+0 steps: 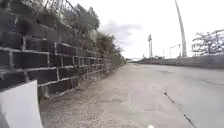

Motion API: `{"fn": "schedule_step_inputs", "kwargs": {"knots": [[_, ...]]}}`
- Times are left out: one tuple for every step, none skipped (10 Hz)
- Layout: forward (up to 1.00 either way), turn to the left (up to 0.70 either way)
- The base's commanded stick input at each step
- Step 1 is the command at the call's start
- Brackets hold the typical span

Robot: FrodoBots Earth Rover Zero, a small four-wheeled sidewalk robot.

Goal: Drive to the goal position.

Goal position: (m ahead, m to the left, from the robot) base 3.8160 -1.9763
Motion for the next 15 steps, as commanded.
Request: {"fn": "schedule_step_inputs", "kwargs": {"knots": [[0.0,-0.45],[0.0,-0.45],[0.0,-0.45],[0.0,-0.45],[0.0,-0.45],[0.0,-0.45],[0.0,-0.45],[0.0,-0.45],[0.0,0.0],[0.0,0.0],[0.0,0.0],[0.7,0.0],[0.7,0.0],[0.7,0.0],[0.7,0.0]]}}
